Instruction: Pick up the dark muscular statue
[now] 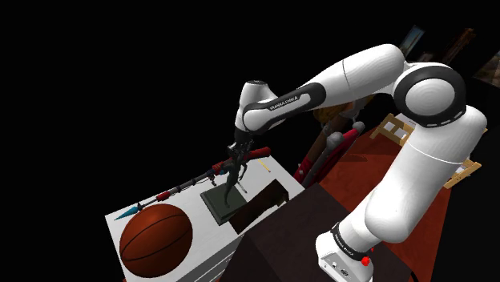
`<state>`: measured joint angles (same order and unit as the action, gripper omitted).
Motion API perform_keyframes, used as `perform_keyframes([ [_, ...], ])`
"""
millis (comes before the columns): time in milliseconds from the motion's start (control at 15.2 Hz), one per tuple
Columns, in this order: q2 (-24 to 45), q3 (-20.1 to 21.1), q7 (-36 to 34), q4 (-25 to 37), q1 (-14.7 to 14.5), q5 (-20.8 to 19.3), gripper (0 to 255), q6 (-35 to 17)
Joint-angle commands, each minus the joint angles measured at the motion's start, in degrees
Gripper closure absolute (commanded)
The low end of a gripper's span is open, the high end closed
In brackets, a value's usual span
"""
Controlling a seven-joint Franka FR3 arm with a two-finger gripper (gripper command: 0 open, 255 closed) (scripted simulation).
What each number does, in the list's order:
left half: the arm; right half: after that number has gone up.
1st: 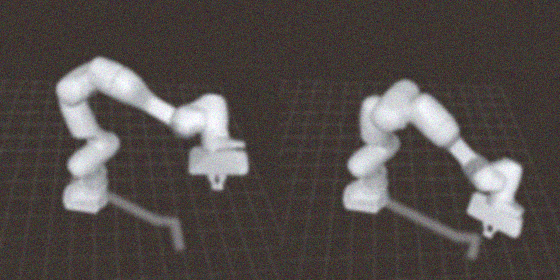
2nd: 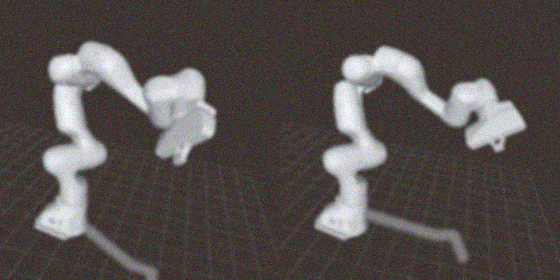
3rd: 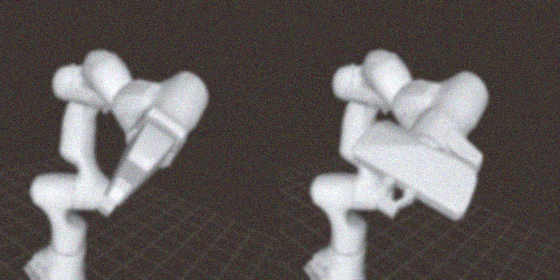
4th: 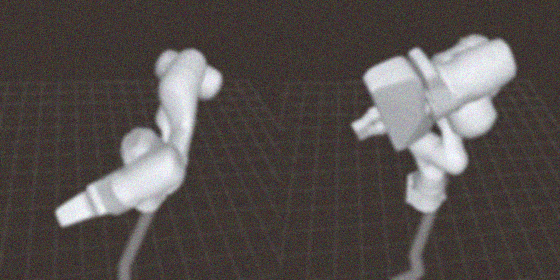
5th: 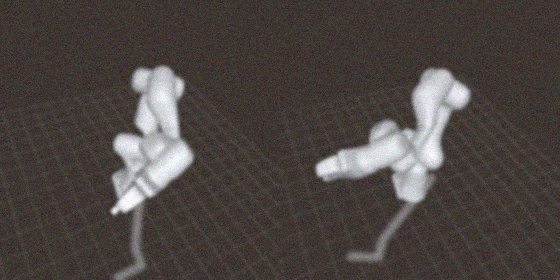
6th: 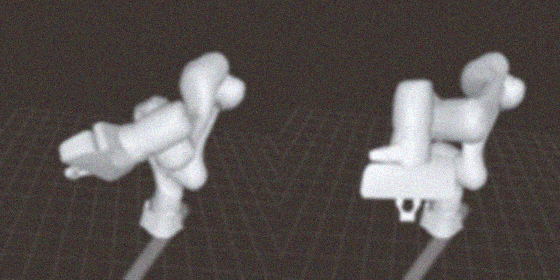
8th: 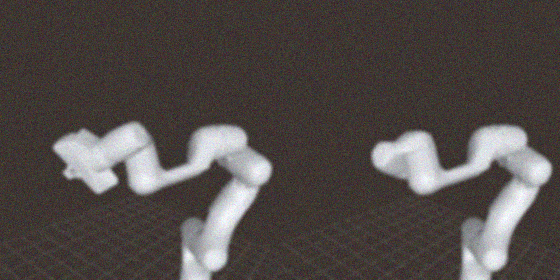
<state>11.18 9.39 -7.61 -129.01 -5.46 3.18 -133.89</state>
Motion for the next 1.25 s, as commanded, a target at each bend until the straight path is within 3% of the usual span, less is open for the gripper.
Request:
perform_keyframes([
  [0, 0.05, -0.02, 0.0, -0.02, 0.01, 0.0, 255, -0.02],
  [1188, -7.72, 0.1, 0.33, 3.36, 0.41, 1.01, 255, 11.08],
])
